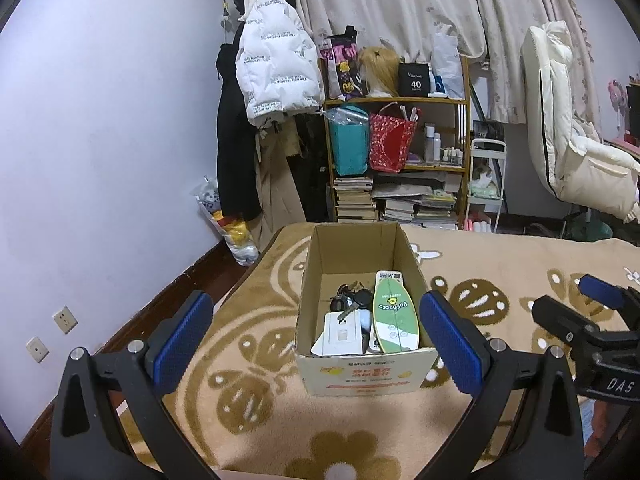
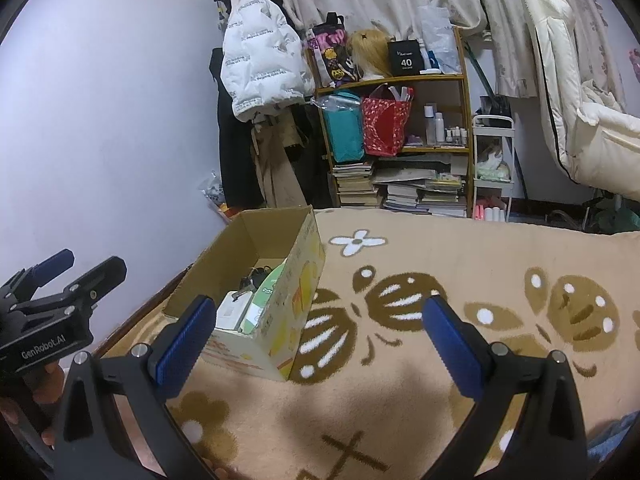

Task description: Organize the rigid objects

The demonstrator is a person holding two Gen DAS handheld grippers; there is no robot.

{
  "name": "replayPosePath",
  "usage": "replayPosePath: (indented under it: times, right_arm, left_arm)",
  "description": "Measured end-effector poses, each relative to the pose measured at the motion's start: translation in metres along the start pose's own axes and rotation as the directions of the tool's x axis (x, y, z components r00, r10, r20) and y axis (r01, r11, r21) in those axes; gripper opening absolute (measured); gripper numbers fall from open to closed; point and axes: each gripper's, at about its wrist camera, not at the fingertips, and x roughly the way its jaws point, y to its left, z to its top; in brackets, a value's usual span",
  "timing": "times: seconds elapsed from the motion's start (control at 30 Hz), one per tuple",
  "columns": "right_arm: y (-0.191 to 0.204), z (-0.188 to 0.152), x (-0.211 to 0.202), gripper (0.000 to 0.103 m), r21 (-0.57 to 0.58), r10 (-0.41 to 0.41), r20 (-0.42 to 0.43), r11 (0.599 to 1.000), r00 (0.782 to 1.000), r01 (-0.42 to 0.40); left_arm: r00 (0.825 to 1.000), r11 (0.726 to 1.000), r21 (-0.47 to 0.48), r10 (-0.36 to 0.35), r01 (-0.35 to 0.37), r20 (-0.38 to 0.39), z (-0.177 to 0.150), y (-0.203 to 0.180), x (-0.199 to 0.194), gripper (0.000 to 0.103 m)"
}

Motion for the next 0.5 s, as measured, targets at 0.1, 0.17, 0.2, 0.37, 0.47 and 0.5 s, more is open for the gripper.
replayPosePath:
  times: [0.1, 0.17, 0.2, 0.37, 0.47, 0.5]
  right_arm:
    - [-0.003, 0.001, 0.004, 0.103, 0.011, -0.008, -0.006, 1.0, 1.0, 0.008]
    - [-0.006, 0.001, 0.006, 0.103, 0.022, -0.013, -0.009, 1.0, 1.0, 0.013]
    - [-0.007, 0.002, 0.007, 0.103, 0.024, -0.014, -0.011, 1.0, 1.0, 0.014]
    - [-0.011, 0.003, 0.01, 0.103, 0.034, -0.025, -0.02, 0.999, 0.999, 0.026]
    - [-0.011, 0.003, 0.01, 0.103, 0.035, -0.032, -0.022, 0.999, 0.999, 0.033]
    - [-0.011, 0.003, 0.01, 0.103, 0.036, -0.032, -0.022, 0.999, 0.999, 0.033]
  left_arm:
    - [1.0, 1.0, 0.004, -0.002, 0.002, -0.024, -0.001, -0.001, 0.008, 0.102]
    - [1.0, 1.0, 0.01, -0.005, 0.006, -0.027, -0.002, -0.002, 0.01, 0.102]
    - [1.0, 1.0, 0.012, -0.007, 0.007, -0.026, -0.003, -0.002, 0.01, 0.102]
    - [0.999, 1.0, 0.021, -0.01, 0.01, -0.03, -0.005, -0.003, 0.013, 0.102]
    - [1.0, 1.0, 0.023, -0.006, 0.007, -0.025, -0.005, -0.004, 0.013, 0.102]
    - [1.0, 1.0, 0.023, -0.003, 0.004, -0.025, -0.005, -0.004, 0.013, 0.102]
